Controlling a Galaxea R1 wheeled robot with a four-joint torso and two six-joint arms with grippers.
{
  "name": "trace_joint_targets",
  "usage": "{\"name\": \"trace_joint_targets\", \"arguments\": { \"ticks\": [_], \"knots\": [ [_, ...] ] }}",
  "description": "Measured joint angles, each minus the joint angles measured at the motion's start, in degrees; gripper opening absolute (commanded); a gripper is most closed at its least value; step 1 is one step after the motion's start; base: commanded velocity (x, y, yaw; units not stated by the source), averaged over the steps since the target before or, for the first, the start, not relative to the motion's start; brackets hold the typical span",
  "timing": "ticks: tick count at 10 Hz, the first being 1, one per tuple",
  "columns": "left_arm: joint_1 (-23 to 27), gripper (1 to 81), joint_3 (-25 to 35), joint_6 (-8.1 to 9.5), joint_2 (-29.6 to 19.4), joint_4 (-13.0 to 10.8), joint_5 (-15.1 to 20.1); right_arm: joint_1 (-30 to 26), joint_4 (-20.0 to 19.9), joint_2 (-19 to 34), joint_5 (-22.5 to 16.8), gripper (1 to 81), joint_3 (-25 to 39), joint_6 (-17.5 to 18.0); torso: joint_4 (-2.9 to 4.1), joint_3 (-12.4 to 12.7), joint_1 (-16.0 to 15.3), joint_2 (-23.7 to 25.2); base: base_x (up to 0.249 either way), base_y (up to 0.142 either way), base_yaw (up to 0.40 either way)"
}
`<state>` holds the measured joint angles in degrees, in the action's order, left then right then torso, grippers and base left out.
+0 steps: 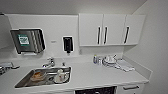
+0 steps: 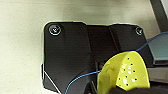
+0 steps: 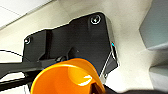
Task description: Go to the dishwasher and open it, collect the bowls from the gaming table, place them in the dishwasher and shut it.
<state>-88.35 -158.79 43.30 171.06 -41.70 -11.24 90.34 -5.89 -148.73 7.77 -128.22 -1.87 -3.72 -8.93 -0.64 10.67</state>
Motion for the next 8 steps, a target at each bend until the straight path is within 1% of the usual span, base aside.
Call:
{"name": "trace_joint_targets", "arguments": {
  "ticks": [1, 3, 4, 6, 7, 8],
  "knots": [
    [0.0, 1.0, 3.0, 0.02, -1.7, 0.0, -0.4, 0.1, 0.0, 0.2, 0.1, 1.0, 0.4, 0.0, 0.00, 0.0, 0.0, 0.0, 0.000, 0.000, 0.000],
    [0.0, 1.0, 11.6, 0.11, -6.8, 0.0, -0.7, -0.2, 0.0, -0.3, 0.1, 1.0, 1.5, 0.0, 0.00, -0.2, 0.0, 0.0, 0.000, 0.000, 0.000],
    [0.1, 1.0, 16.4, 0.24, -9.6, 0.1, -0.8, -0.4, 0.0, -0.2, 0.3, 1.0, 1.5, 0.0, 0.00, -1.1, 0.0, 0.0, 0.000, 0.000, 0.000],
    [0.7, 1.0, 26.1, 0.29, -15.1, 0.1, -1.1, -0.7, 0.0, -0.3, 0.3, 1.0, 1.4, 0.0, 0.00, -4.6, 0.0, 0.0, 0.000, 0.000, 0.000],
    [1.1, 1.0, 30.6, 0.41, -18.5, 0.1, -2.1, -0.9, 0.0, -0.4, 0.3, 1.0, 1.4, 0.0, 0.00, -6.6, 0.0, 0.0, 0.000, 0.000, 0.000],
    [1.5, 1.0, 33.6, 0.44, -21.8, 0.2, -2.8, -1.4, 0.0, -0.4, 0.4, 1.0, 1.4, 0.0, 0.00, -8.2, 0.0, 0.0, 0.000, 0.000, 0.000]
  ]
}}
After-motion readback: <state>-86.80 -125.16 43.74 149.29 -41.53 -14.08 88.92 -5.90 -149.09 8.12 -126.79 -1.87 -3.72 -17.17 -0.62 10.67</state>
